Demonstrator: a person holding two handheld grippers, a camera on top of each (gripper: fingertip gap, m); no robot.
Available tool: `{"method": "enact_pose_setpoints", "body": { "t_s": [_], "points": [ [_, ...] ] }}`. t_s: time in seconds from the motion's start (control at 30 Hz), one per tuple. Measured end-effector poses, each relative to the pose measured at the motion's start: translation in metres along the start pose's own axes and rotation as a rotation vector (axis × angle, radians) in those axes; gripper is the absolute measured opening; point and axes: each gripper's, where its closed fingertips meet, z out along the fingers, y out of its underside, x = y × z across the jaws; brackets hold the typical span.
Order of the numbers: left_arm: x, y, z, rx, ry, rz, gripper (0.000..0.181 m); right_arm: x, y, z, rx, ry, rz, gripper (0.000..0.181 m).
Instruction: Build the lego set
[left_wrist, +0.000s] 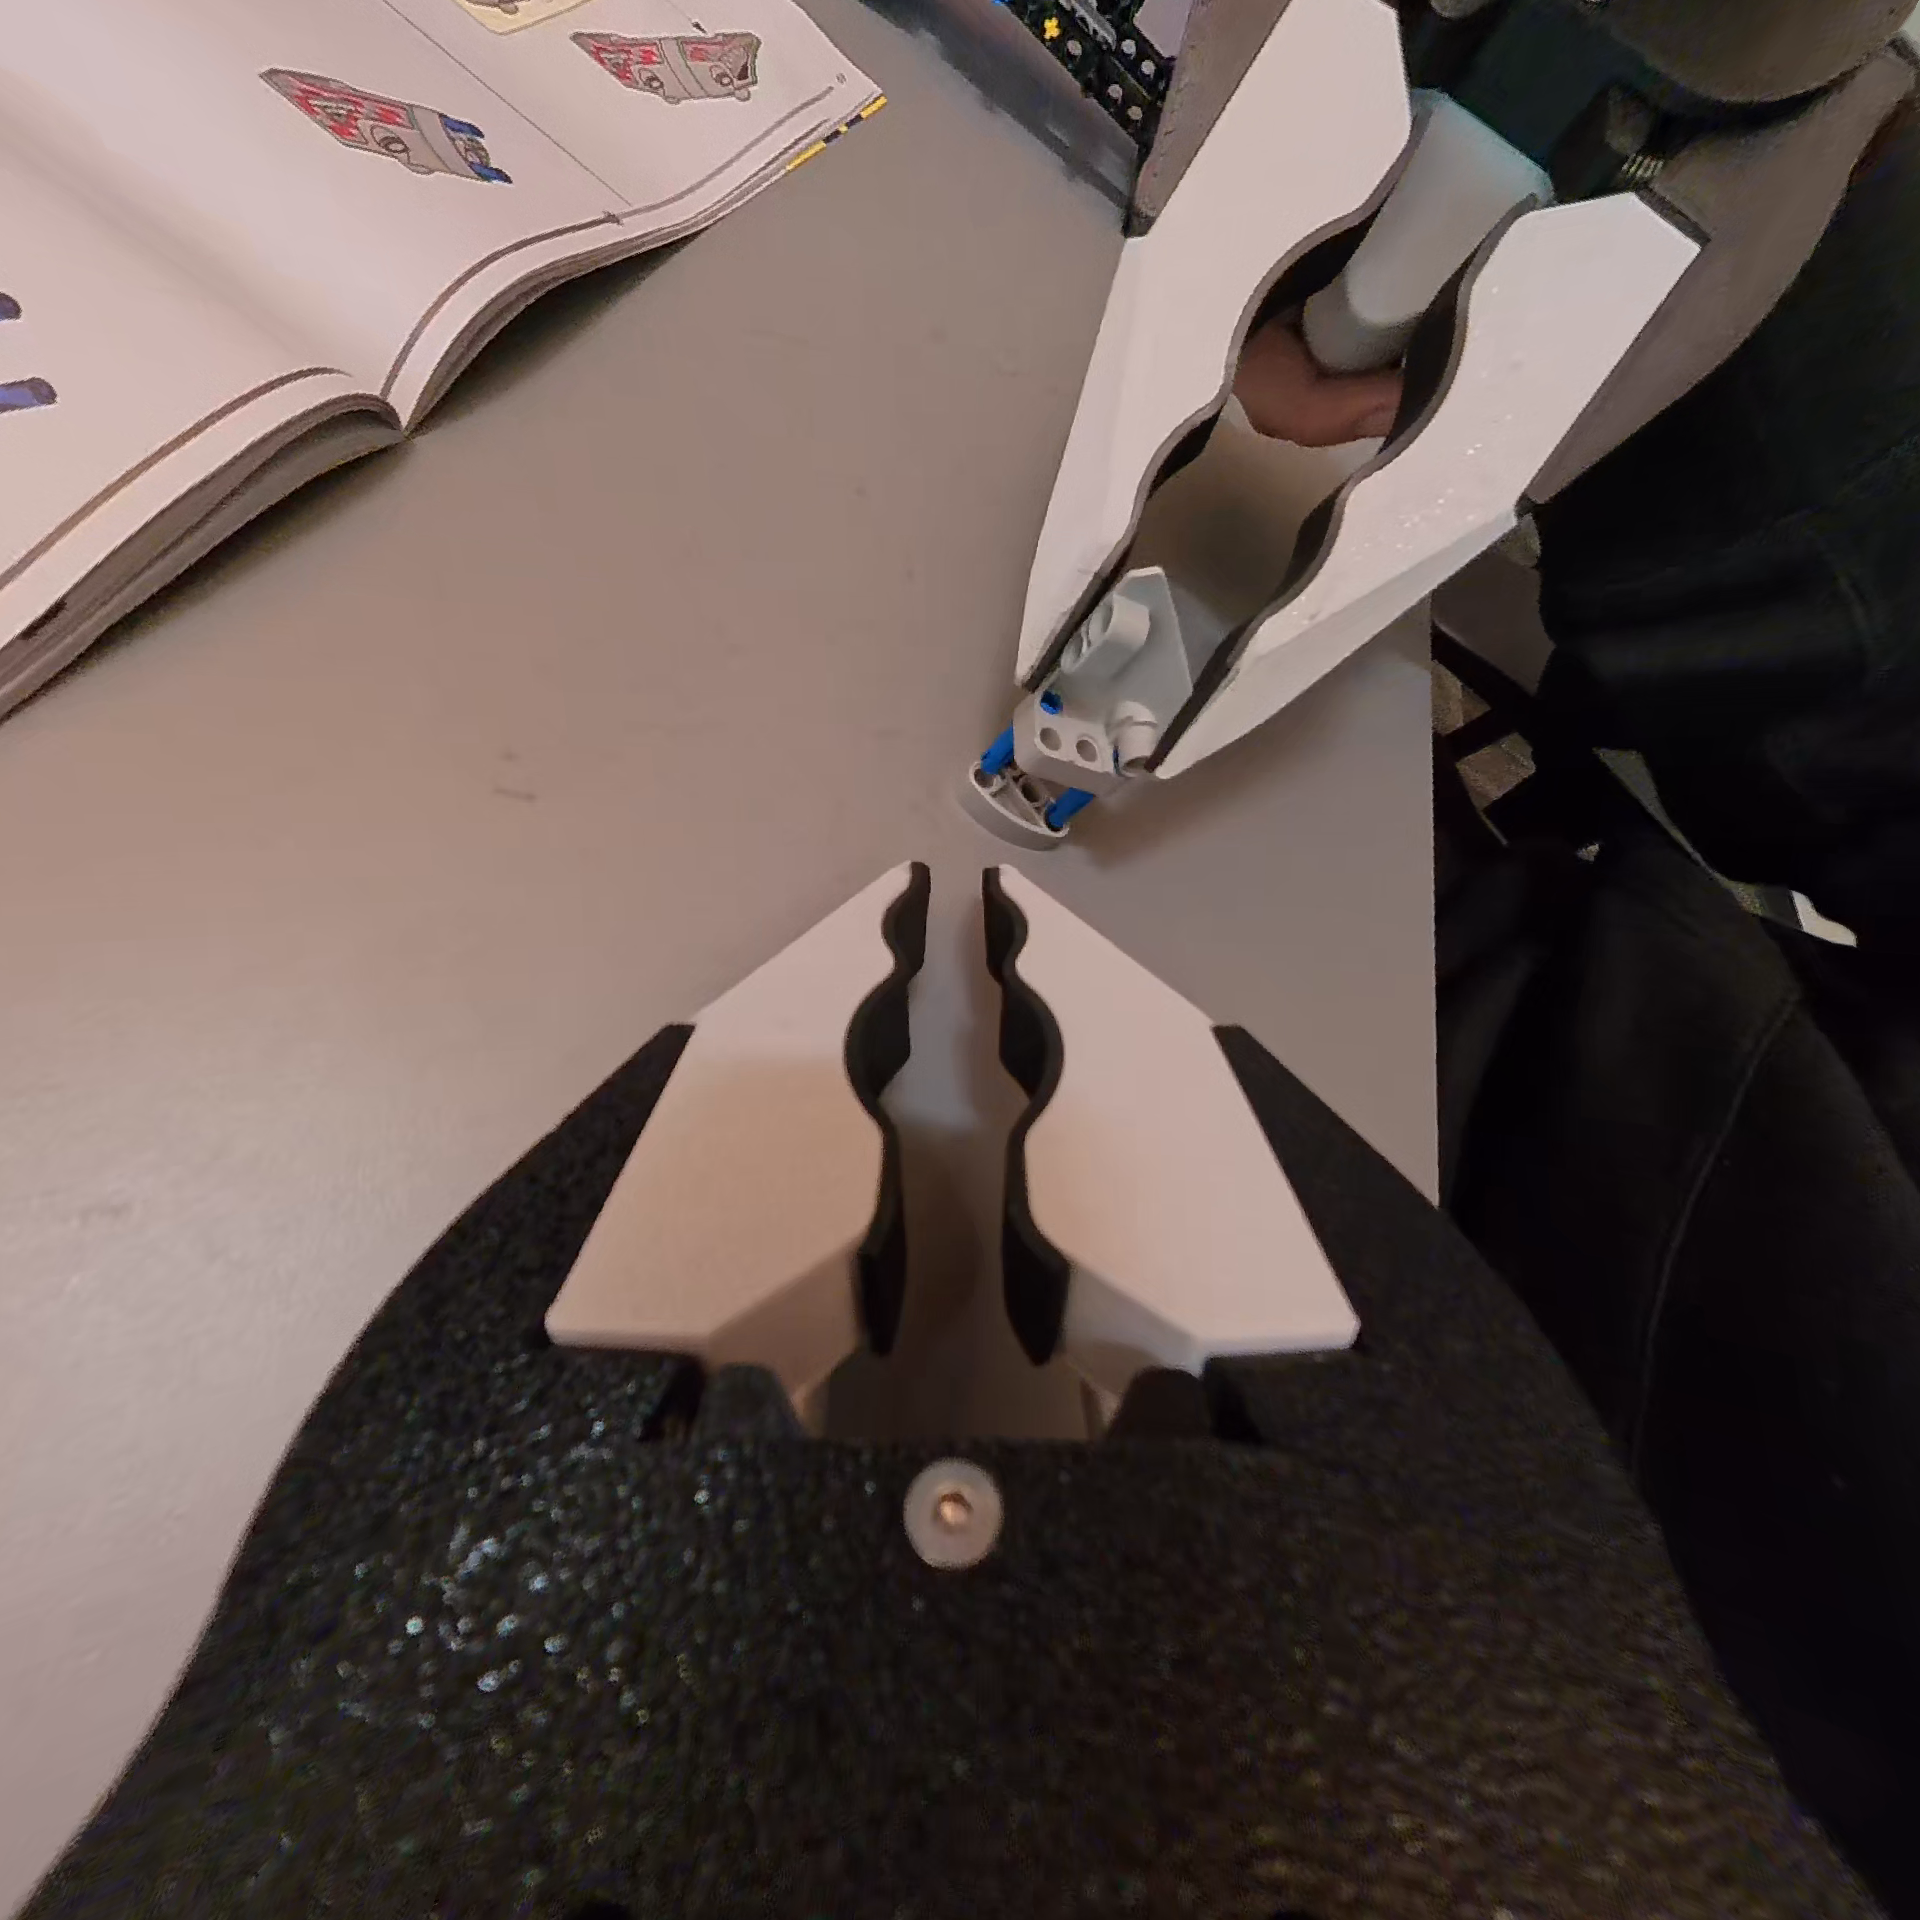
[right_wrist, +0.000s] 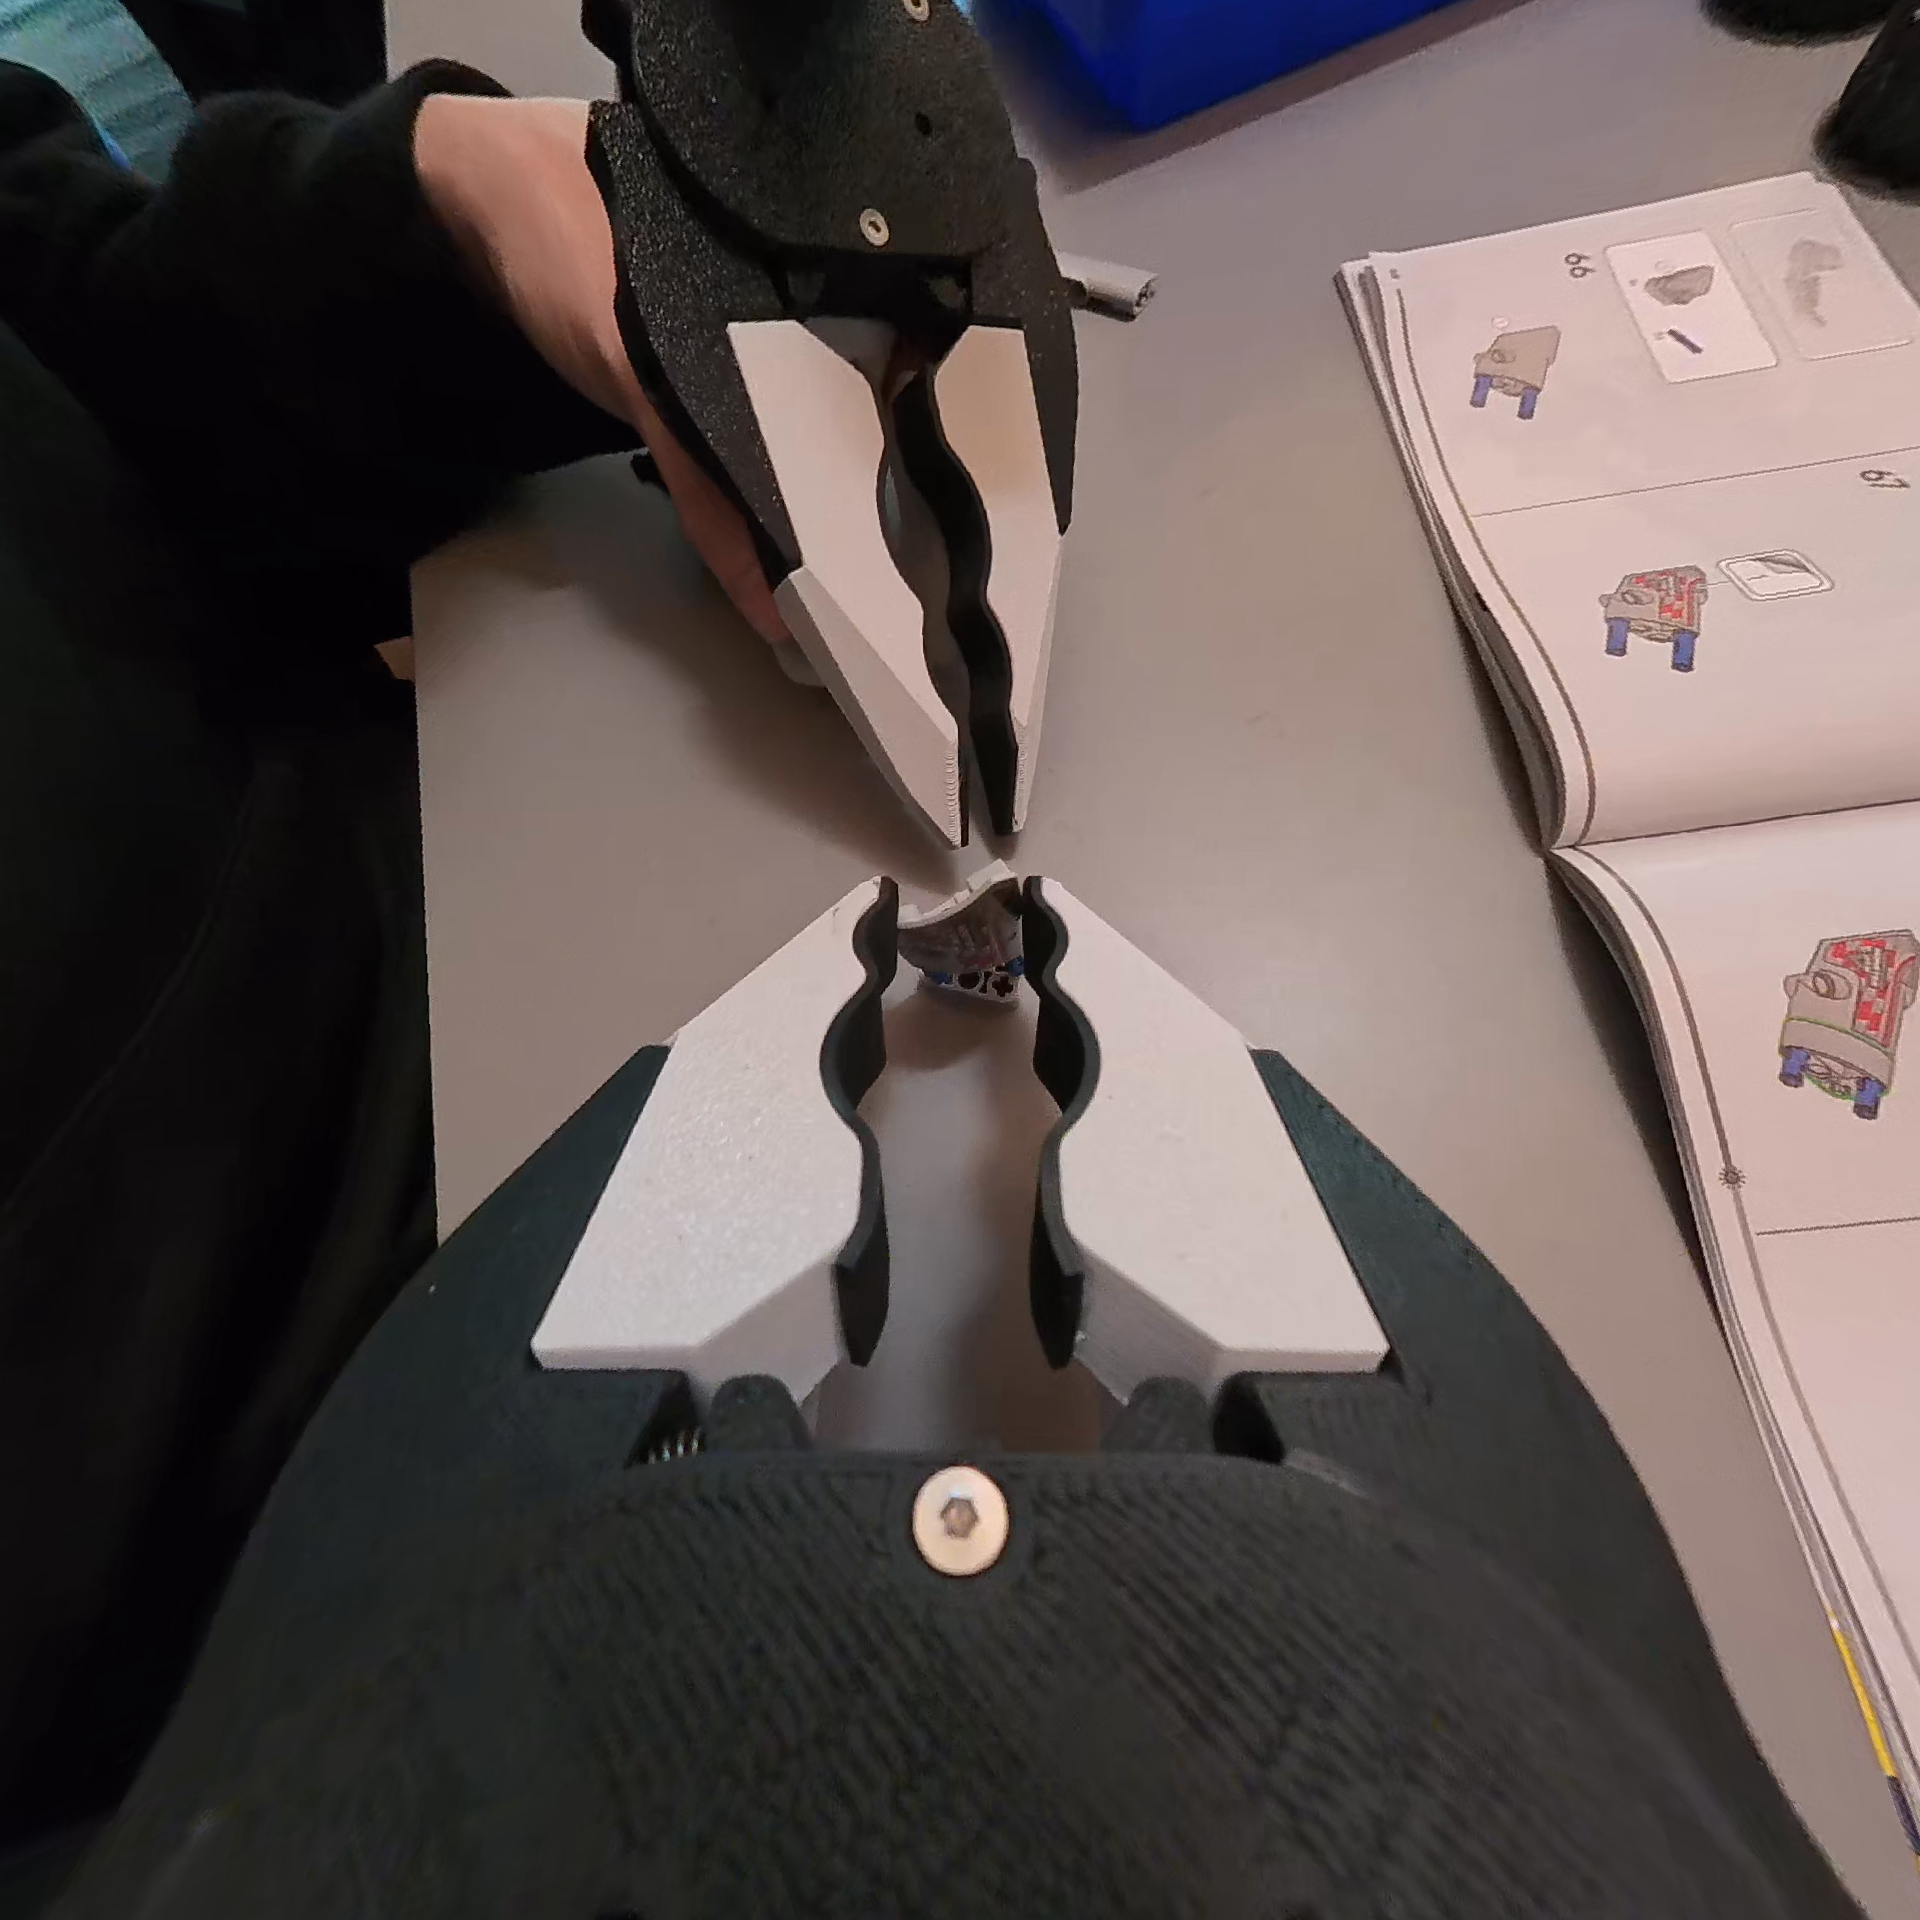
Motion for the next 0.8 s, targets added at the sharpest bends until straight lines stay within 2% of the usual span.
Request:
{"method": "enact_pose_setpoints", "body": {
  "t_s": [0.33, 0.8],
  "points": [
    [0.000, 0.002, 0.001, -0.017, 0.001, 0.002, 0.007, 0.003, -0.003, 0.005, -0.011, -0.004, 0.018, 0.022],
    [0.003, 0.003, 0.002, -0.021, 0.012, 0.012, 0.007, -0.001, -0.005, 0.010, 0.048, 0.002, 0.048, 0.023]
  ]
}}
